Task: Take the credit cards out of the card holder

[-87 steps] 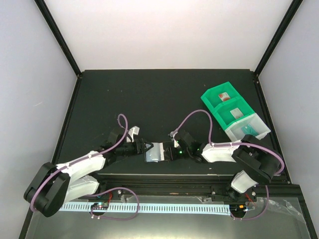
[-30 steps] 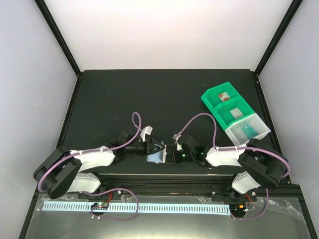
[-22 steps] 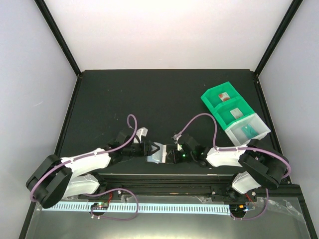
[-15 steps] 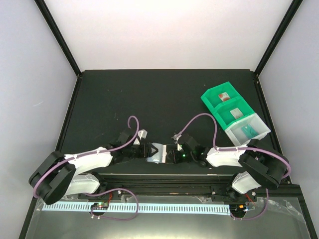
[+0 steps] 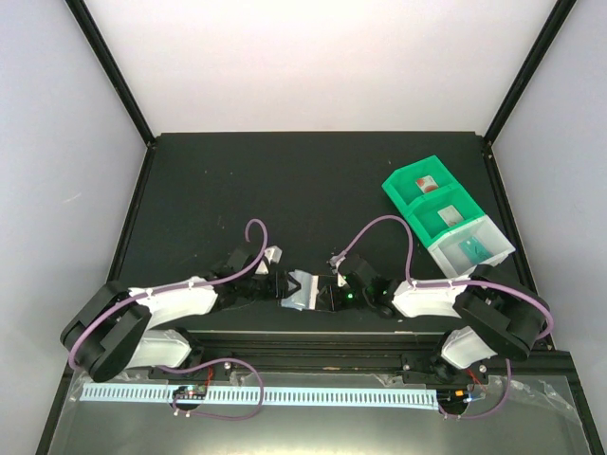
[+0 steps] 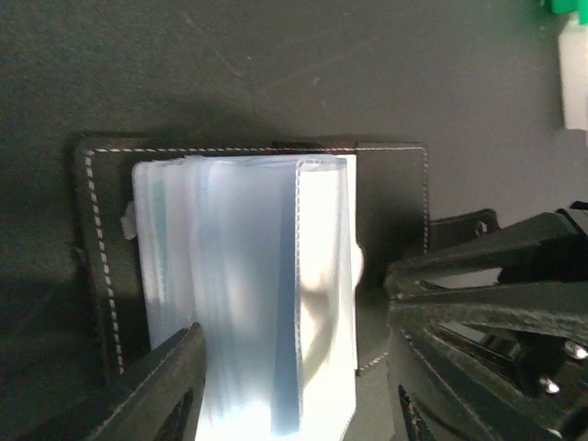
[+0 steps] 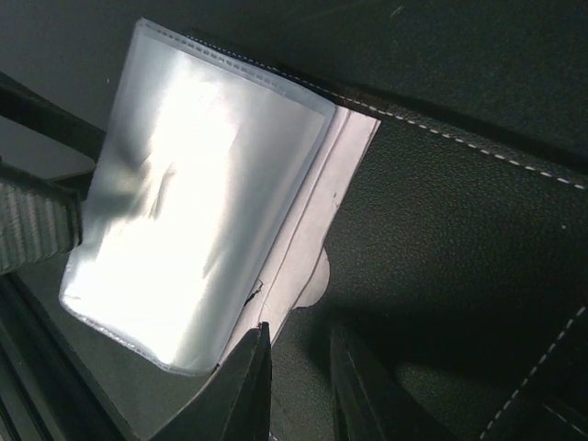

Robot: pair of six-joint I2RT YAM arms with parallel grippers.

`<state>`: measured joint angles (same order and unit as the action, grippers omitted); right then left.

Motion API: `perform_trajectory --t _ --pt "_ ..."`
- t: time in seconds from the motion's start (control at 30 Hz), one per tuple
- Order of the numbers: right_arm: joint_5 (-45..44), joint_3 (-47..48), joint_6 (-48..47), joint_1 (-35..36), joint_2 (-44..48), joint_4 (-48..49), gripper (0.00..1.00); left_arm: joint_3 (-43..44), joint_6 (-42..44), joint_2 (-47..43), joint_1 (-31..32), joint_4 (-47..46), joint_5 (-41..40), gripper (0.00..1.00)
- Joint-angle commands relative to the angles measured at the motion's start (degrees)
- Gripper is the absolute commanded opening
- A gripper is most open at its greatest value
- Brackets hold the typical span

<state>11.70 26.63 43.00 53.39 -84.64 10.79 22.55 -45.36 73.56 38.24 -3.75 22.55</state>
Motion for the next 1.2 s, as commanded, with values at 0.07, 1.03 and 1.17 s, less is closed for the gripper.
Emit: perform_trajectory --t 0.07,1.03,1.17 --pt "0.0 0.2 -0.6 0.3 -1.7 2.0 0.22 -1.5 -3.9 -3.0 0.1 -5.9 5.1 0.51" --pt "-14.2 -4.7 -0.5 0.3 15.6 -4.6 0.36 4.2 -12.5 11.2 5.9 -21.9 11.1 0.45" --pt "-17.5 -4.9 0.5 0.3 19.8 -8.4 0.40 6.0 -12.4 12.2 7.4 -21.9 11.3 0.46"
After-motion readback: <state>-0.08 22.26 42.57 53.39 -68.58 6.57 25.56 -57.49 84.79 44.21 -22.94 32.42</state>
